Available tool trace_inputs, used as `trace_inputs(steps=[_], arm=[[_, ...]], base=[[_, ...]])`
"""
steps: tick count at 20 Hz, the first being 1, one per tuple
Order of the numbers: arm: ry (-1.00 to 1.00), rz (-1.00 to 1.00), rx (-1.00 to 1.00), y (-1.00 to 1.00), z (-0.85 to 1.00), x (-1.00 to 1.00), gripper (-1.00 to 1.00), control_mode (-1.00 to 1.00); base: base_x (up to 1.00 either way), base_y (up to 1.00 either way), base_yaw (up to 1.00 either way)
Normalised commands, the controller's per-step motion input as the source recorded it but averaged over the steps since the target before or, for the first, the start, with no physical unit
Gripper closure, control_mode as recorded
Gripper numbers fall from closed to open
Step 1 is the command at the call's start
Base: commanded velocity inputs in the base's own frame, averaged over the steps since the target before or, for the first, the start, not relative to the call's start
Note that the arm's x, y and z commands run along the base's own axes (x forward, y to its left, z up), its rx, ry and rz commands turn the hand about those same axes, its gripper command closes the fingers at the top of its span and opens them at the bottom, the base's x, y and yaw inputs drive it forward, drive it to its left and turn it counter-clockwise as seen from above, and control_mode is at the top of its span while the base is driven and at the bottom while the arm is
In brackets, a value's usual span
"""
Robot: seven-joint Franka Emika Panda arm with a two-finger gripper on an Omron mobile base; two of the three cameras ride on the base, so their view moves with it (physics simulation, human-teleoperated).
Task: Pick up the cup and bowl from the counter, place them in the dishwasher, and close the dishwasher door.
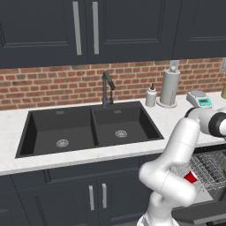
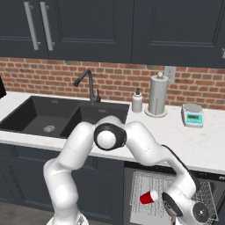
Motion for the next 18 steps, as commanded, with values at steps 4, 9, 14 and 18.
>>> trace_inputs(steps=[4, 9, 14, 18], arm=[[-0.04, 0.02, 0.09, 0.27, -0.34, 0.05, 1.0, -1.0], [0.05, 0.0, -0.01, 0.11, -0.27, 0.44, 1.0, -1.0], [0.0, 0.0, -0.07, 0.25, -0.3, 0.23, 1.0, -1.0], [-0.03, 0.07, 0.0, 0.01, -0.26, -0.07, 1.0, -1.0]], base=[[0.0, 0.0, 0.0], [0.0, 0.0, 0.0], [0.0, 0.0, 0.0], [0.0, 0.0, 0.0]])
